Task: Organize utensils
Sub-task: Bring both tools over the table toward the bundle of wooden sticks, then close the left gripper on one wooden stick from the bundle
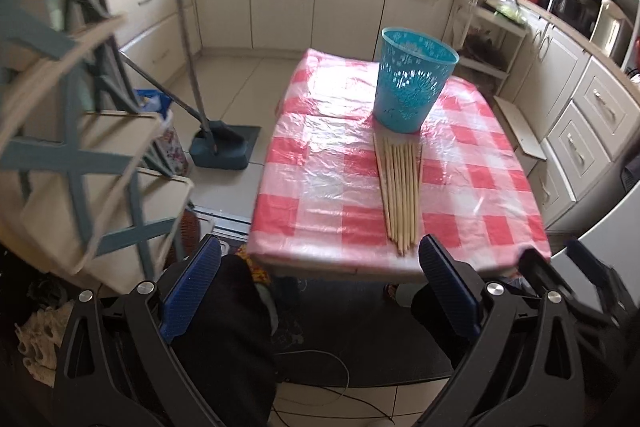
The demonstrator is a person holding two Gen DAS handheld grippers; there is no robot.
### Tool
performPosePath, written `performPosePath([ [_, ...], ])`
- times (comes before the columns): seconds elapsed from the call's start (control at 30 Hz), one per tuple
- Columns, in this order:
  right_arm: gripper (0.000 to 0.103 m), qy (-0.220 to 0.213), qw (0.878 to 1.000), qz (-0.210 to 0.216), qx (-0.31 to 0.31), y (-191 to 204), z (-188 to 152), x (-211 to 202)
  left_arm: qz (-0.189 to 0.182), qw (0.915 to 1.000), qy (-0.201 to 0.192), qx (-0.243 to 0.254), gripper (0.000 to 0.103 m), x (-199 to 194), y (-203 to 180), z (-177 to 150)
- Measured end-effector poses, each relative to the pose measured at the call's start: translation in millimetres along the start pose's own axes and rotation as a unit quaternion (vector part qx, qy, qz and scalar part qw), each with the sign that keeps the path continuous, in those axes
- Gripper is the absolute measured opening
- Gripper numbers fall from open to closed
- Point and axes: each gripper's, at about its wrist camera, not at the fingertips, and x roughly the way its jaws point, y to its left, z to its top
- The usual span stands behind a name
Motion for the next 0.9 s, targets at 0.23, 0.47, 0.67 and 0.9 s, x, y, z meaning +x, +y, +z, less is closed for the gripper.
performPosePath([
  [0.23,0.045,0.068,0.997,0.013,0.032,-19.0,33.4,121.2,0.031,0.9982,0.048,0.016,0.095,87.7,-15.7,36.2],
  [0.47,0.034,0.103,0.994,-0.008,0.037,-30.0,55.6,187.5,0.036,0.9963,0.076,0.017,0.095,153.9,-22.8,65.4],
  [0.67,0.031,0.11,0.994,-0.022,-0.01,-21.5,62.9,207.6,0.034,0.994,0.102,0.019,0.095,192.3,-30.2,77.1],
  [0.9,0.017,0.115,0.99,-0.012,-0.083,-27.8,66.0,209.7,0.047,0.9901,0.123,0.048,0.095,241.4,-51.6,84.5],
])
